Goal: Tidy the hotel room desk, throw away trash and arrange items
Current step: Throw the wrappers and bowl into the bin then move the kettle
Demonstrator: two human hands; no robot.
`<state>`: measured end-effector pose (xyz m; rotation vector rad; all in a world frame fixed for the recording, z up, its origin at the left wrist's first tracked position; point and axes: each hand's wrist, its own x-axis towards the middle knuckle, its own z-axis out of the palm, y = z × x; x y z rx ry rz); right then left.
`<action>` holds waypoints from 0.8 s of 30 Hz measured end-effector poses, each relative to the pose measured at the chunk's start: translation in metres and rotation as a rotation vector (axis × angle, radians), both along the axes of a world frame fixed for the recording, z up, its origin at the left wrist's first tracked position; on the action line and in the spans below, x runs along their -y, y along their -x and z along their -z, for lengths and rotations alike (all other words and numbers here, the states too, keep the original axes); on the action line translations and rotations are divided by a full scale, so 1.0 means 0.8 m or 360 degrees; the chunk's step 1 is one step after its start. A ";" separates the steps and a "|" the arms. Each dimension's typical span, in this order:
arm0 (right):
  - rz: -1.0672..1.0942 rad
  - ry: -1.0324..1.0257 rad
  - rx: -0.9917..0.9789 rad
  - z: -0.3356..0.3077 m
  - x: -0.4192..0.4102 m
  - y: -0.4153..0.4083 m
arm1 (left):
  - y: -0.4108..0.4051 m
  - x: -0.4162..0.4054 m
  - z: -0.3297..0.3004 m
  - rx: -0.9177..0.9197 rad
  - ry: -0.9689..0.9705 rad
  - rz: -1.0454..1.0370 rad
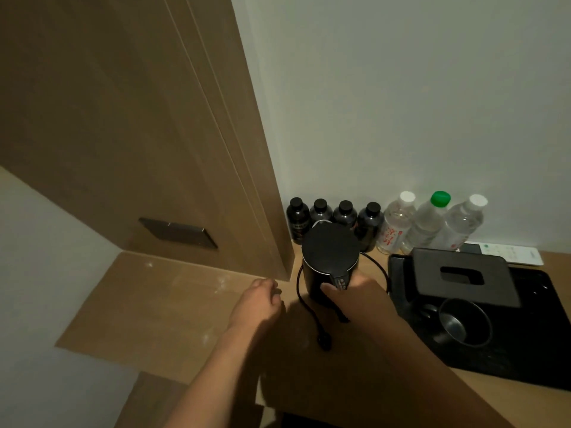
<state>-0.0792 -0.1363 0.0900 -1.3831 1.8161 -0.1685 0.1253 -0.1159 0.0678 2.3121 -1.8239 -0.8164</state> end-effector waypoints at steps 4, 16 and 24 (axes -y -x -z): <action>-0.0111 0.0012 -0.0226 0.016 0.004 -0.013 | -0.014 0.000 0.010 -0.0037 -0.0010 -0.0061; 0.0154 0.0084 -0.0136 0.030 0.002 -0.018 | -0.005 -0.005 0.054 -0.0075 -0.0038 0.0126; 0.0133 0.0273 0.0005 -0.041 0.003 0.036 | -0.010 0.004 0.036 -0.0137 -0.0127 0.0124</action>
